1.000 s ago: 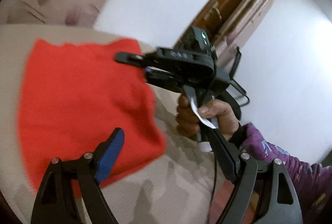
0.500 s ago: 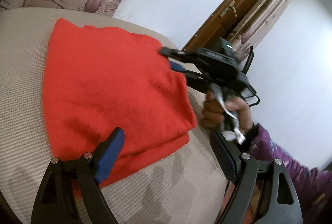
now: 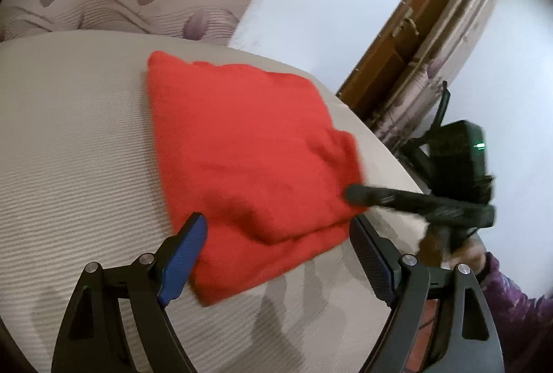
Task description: Fold small clothes
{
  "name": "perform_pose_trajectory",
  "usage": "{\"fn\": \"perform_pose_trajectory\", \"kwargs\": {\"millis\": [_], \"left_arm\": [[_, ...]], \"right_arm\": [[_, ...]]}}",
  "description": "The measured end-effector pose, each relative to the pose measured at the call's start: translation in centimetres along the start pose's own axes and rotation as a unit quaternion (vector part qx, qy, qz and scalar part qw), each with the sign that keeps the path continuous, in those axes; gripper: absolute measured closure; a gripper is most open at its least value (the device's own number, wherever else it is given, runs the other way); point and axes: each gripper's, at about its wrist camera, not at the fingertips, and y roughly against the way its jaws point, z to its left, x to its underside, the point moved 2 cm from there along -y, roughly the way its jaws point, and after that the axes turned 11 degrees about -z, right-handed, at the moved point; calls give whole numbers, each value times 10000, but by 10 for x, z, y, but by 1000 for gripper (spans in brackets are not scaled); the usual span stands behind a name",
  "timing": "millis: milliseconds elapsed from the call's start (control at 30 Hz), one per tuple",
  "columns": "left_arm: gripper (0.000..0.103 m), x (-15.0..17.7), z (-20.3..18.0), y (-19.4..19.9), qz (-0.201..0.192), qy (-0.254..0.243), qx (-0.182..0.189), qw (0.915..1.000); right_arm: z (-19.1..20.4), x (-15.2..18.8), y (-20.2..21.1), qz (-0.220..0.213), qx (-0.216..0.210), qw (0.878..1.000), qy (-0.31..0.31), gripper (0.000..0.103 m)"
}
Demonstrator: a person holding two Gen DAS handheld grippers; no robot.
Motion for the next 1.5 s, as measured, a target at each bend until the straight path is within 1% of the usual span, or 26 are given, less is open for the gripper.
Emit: {"fn": "perform_pose_trajectory", "kwargs": {"millis": [33,67,100,133,200,233,300,367,500,567,633,700,733,800,833,867,933,967,1033,1133,1200,1300,1333,1367,1433,1500], "left_arm": [[19,-1,2,3,-5,-3,-2,10000],[19,-2,3,7,-15,-51,-21,10000],[19,-3,4,9,-20,-111,-49,9999],[19,-4,5,11,-14,-178,-81,9998],[19,-6,9,13,9,-183,-91,9998],[19,-7,9,13,-4,-159,-91,9998],[19,-9,9,14,-69,-101,-62,9999],[19,-11,6,11,-111,-110,-24,9999],[19,-8,-3,3,-86,-387,-33,9992],[19,1,-6,-6,122,-626,-87,9979],[20,12,-5,-14,383,-868,-295,9951],[20,11,-2,-12,372,-785,-277,9958],[20,10,1,-11,350,-775,-374,9957],[22,12,12,-13,479,-699,-729,9937],[27,10,21,-11,459,-499,-761,9948],[28,9,24,-9,402,-437,-826,9948],[31,8,29,-7,401,-502,-1118,9916],[31,8,31,-5,384,-481,-1138,9916],[31,8,31,2,278,-390,-1049,9933],[31,5,18,16,-88,-352,-496,9981],[31,3,2,13,-79,-539,-213,9983],[31,7,-23,-7,112,-1150,-277,9929],[31,8,-30,-12,124,-1279,-241,9914],[31,6,-36,-15,31,-1346,-185,9907],[31,-4,-46,-17,-265,-1302,-36,9911],[31,-17,-51,-21,-452,-1045,252,9932]], "right_arm": [[3,-3,11,-161,-362,9989,-267,98],[6,-4,19,-279,-613,9968,-426,98],[5,-4,28,-378,-745,9947,-596,98],[-1,1,28,-317,-725,9938,-783,98],[-26,18,17,97,-311,9937,-1070,98],[-40,30,11,293,-225,9905,-1328,98],[-50,34,10,267,-453,9849,-1647,99],[-45,28,9,204,-391,9878,-1497,99],[-42,28,7,252,-306,9895,-1394,99],[-43,24,8,142,-279,9895,-1410,98],[-43,21,9,83,-242,9893,-1433,98],[-45,21,8,148,-159,9896,-1423,97],[-47,22,7,197,-146,9895,-1425,97],[-48,20,8,180,-163,9892,-1442,97],[-50,19,9,179,-140,9892,-1451,97],[-53,21,12,182,-146,9889,-1469,96],[-52,23,11,210,-224,9886,-1477,95],[-52,24,11,218,-224,9887,-1469,94],[-53,24,11,197,-249,9883,-1490,92],[-53,22,10,172,-272,9880,-1511,92],[-53,23,9,190,-271,9881,-1503,92],[-52,22,8,198,-270,9884,-1485,92],[-52,21,8,196,-273,9884,-1484,92],[-52,22,9,194,-276,9884,-1483,92],[-53,23,8,203,-283,9880,-1502,92],[-54,24,8,214,-312,9874,-1534,92]]}}
